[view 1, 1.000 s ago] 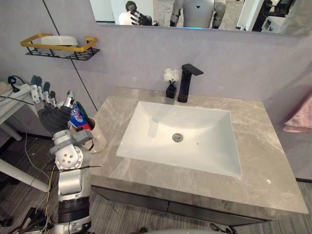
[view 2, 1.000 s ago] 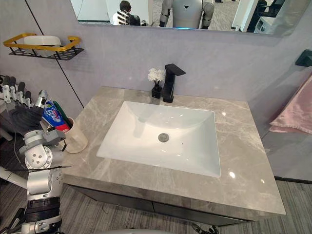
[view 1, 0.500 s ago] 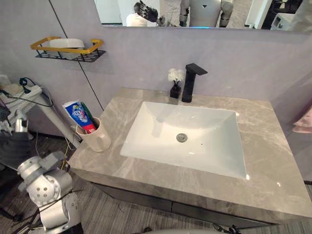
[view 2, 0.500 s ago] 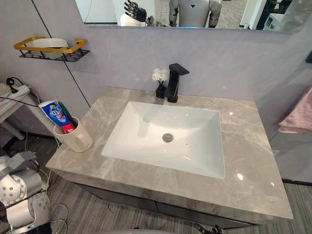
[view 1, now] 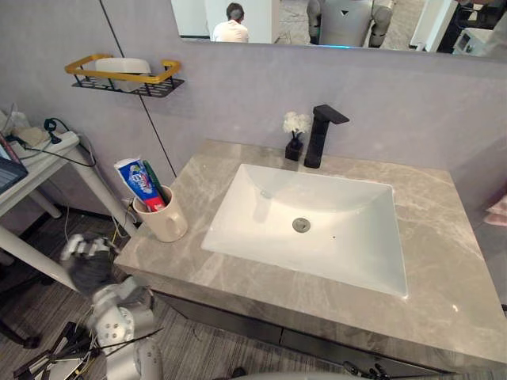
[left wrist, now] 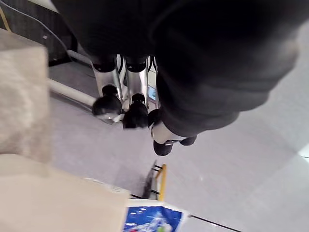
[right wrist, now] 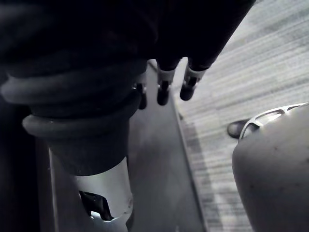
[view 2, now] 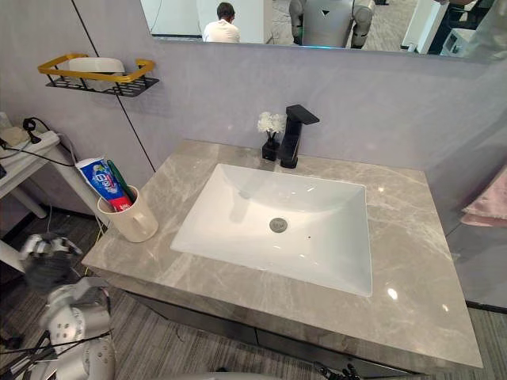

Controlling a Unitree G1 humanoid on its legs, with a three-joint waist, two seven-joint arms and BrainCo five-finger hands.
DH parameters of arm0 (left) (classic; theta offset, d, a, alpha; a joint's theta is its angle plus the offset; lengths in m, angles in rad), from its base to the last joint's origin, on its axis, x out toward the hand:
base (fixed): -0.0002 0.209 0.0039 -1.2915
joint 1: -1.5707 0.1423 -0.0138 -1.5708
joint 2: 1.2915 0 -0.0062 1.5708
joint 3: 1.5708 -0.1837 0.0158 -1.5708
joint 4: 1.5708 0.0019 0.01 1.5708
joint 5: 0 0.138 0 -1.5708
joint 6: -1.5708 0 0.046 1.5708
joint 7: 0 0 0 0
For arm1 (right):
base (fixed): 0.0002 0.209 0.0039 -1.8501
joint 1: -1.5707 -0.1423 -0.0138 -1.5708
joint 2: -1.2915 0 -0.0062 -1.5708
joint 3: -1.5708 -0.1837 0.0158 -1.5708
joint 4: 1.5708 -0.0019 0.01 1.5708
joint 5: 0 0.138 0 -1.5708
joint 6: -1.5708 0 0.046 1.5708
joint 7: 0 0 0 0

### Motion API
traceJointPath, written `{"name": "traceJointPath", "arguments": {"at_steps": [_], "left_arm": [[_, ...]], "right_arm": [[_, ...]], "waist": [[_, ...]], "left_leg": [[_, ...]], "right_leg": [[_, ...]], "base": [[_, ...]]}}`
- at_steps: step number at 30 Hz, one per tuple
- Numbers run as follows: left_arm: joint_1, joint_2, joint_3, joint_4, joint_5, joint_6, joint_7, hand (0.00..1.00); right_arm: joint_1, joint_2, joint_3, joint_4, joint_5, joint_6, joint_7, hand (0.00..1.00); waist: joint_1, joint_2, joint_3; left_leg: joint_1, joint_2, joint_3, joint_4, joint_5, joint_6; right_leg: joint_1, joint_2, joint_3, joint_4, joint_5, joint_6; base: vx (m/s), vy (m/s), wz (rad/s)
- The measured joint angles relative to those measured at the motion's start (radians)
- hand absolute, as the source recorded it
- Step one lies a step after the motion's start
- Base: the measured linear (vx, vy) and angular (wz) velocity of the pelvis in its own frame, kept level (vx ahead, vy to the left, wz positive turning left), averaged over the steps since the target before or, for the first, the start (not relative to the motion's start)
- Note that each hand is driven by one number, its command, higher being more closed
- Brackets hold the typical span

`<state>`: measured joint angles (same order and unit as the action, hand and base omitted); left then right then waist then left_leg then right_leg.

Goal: Organize washtable

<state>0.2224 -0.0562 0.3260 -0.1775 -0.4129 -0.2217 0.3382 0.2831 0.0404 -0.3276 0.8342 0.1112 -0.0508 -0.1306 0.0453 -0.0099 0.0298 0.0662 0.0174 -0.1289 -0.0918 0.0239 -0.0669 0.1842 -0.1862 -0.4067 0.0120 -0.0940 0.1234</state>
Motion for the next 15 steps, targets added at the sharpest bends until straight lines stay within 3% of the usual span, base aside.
{"name": "traceJointPath", "arguments": {"at_steps": [6, 15], "left_arm": [[-0.007, 0.023, -0.051, 0.135, -0.011, 0.019, -0.033, 1.0], [-0.031, 0.088, -0.053, 0.21, -0.008, 0.013, -0.052, 1.0]], "right_arm": [[-0.001, 0.0, 0.014, -0.003, -0.003, 0.014, 0.0, 0.0], [-0.003, 0.0, 0.017, -0.005, -0.018, 0.014, 0.001, 0.0]], "waist": [[0.0, -0.008, -0.006], [0.0, -0.01, -0.011]], "left_leg": [[0.016, 0.002, 0.017, 0.002, 0.0, 0.0], [0.029, 0.017, 0.045, -0.005, 0.001, -0.001]], "right_leg": [[0.0, 0.0, 0.014, -0.001, 0.0, 0.0], [0.001, 0.014, 0.031, -0.024, 0.014, -0.005]], "base": [[0.02, -0.005, -0.07], [-0.04, -0.018, -0.09]]}}
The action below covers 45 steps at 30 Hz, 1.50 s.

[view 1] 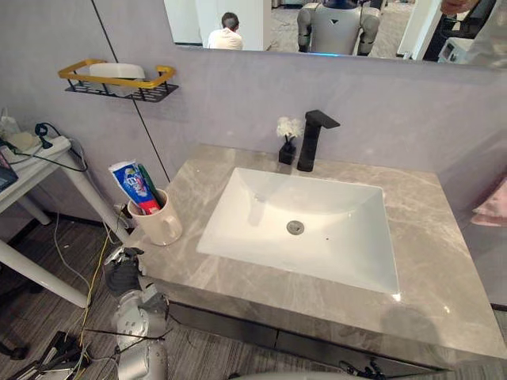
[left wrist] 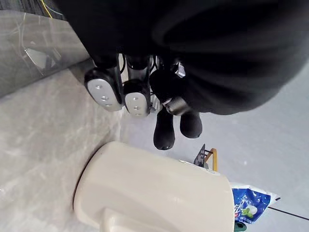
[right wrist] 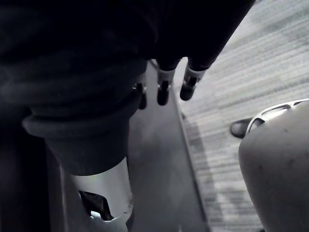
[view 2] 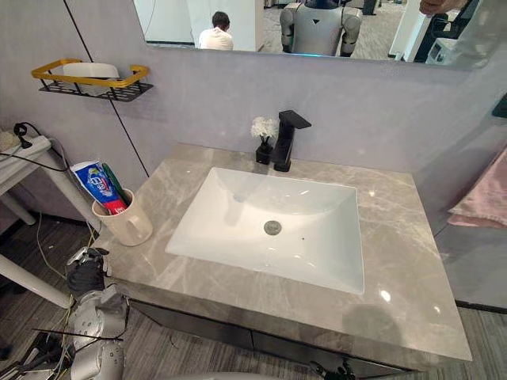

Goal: Organize washtable

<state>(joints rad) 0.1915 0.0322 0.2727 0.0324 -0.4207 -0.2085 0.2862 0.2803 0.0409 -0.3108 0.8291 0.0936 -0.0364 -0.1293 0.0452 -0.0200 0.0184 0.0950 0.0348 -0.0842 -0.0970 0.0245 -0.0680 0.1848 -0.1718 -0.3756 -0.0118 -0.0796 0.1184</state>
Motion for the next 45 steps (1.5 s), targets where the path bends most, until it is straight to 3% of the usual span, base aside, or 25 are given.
{"name": "traceJointPath", "arguments": {"at_steps": [12, 32, 45], "left_arm": [[-0.039, 0.073, 0.002, 0.039, 0.043, 0.007, -0.016, 1.0], [-0.056, 0.091, 0.001, 0.04, 0.08, 0.029, -0.025, 1.0], [-0.059, 0.101, -0.009, 0.04, 0.08, 0.03, -0.023, 1.0]], "right_arm": [[-0.016, -0.006, 0.015, 0.002, -0.026, 0.002, 0.004, 0.0], [-0.021, -0.003, 0.034, 0.001, -0.036, 0.003, 0.027, 0.0], [-0.022, -0.003, 0.034, 0.0, -0.039, 0.002, 0.027, 0.0]], "waist": [[-0.003, -0.008, -0.001], [-0.009, -0.016, 0.002], [-0.029, -0.016, 0.004]], "left_leg": [[-0.012, 0.0, 0.017, -0.003, 0.0, 0.0], [-0.01, 0.001, 0.024, -0.003, -0.001, 0.0], [-0.01, 0.002, 0.034, -0.004, -0.001, -0.001]], "right_leg": [[0.002, 0.01, 0.023, -0.061, 0.038, -0.001], [0.002, 0.01, 0.033, -0.064, 0.04, -0.002], [0.0, 0.011, 0.043, -0.064, 0.041, -0.003]], "base": [[-0.01, -0.01, -0.04], [0.0, -0.001, 0.0], [0.0, 0.0, -0.02]]}}
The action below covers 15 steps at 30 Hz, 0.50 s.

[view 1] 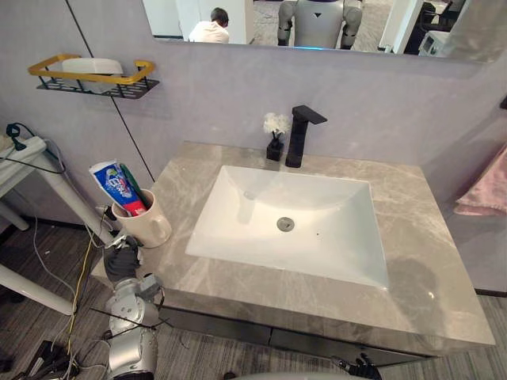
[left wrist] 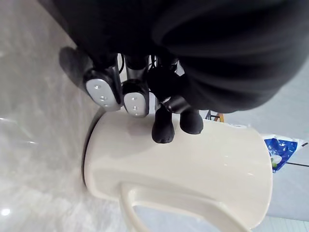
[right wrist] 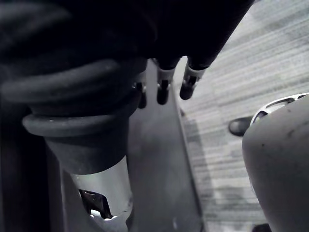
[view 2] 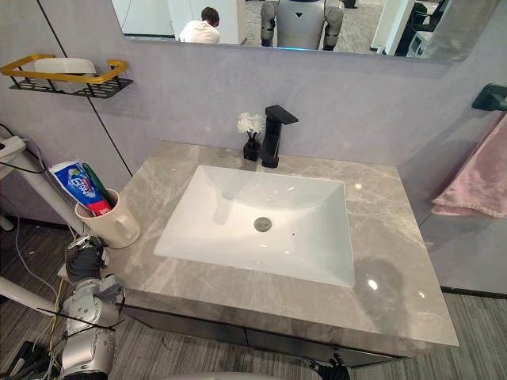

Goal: Organize washtable

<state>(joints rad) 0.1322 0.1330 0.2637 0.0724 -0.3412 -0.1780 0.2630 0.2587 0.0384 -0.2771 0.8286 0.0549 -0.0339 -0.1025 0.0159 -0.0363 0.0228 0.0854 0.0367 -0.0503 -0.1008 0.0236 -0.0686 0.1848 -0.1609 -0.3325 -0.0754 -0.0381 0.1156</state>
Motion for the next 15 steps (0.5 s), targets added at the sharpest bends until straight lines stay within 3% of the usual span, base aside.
{"name": "traceJointPath", "arguments": {"at_steps": [15], "left_arm": [[-0.047, 0.027, -0.039, 0.018, -0.001, 0.001, 0.002, 1.0]], "right_arm": [[0.002, 0.001, 0.0, -0.02, -0.008, 0.001, -0.001, 0.0]], "waist": [[-0.002, 0.0, 0.018]], "left_leg": [[-0.008, 0.001, 0.017, 0.0, -0.001, 0.0]], "right_leg": [[-0.021, 0.0, 0.012, 0.0, 0.004, 0.0]], "base": [[-0.01, -0.005, -0.03]]}}
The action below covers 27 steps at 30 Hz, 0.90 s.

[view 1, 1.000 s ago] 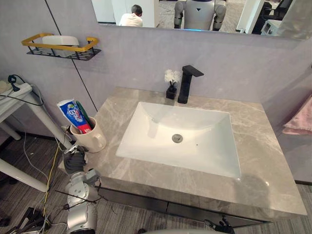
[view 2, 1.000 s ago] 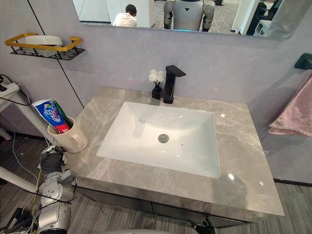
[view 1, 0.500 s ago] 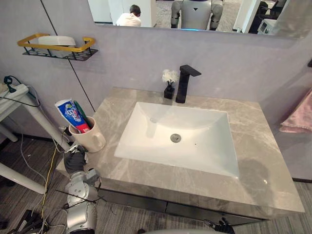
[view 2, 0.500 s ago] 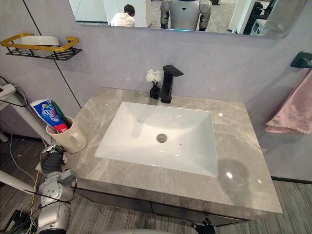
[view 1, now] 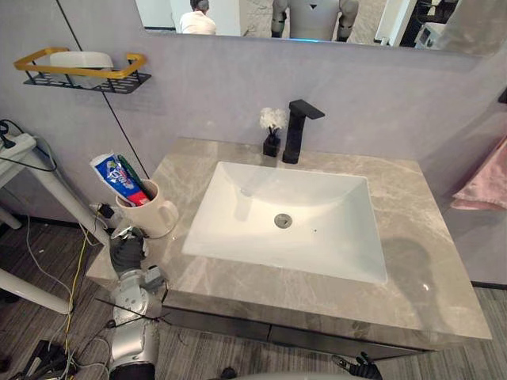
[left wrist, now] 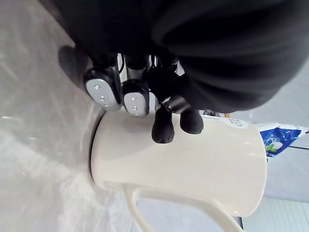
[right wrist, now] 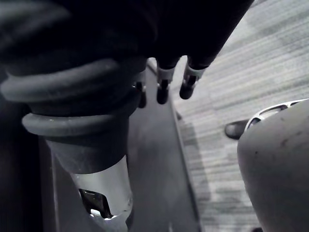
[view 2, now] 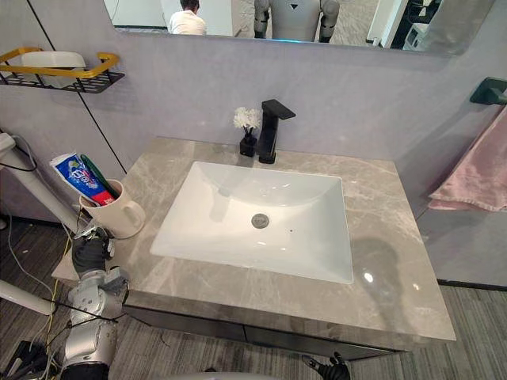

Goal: Organize washtable

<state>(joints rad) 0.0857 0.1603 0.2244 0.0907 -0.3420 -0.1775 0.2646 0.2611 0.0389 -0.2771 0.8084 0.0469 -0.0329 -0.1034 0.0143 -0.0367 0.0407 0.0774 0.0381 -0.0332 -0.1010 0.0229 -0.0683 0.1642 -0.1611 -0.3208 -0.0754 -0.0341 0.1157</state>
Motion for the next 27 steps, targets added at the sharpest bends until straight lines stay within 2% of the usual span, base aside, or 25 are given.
{"name": "traceJointPath", "arguments": {"at_steps": [14, 27], "left_arm": [[-0.069, 0.002, 0.0, 0.042, -0.003, -0.001, 0.001, 1.0], [-0.133, 0.041, 0.007, 0.095, -0.022, -0.006, 0.022, 1.0]], "right_arm": [[-0.001, -0.004, 0.0, -0.007, -0.001, 0.0, -0.001, 0.0], [-0.01, -0.006, 0.0, -0.011, -0.001, 0.001, -0.005, 0.0]], "waist": [[-0.001, 0.002, 0.004], [0.001, 0.0, 0.013]], "left_leg": [[-0.014, 0.001, 0.012, 0.0, 0.0, 0.0], [-0.034, 0.003, 0.035, 0.0, -0.001, 0.0]], "right_leg": [[-0.02, 0.0, 0.017, 0.0, 0.003, 0.0], [-0.047, 0.001, 0.038, -0.001, 0.01, 0.0]], "base": [[-0.01, -0.005, -0.02], [-0.01, -0.004, -0.04]]}}
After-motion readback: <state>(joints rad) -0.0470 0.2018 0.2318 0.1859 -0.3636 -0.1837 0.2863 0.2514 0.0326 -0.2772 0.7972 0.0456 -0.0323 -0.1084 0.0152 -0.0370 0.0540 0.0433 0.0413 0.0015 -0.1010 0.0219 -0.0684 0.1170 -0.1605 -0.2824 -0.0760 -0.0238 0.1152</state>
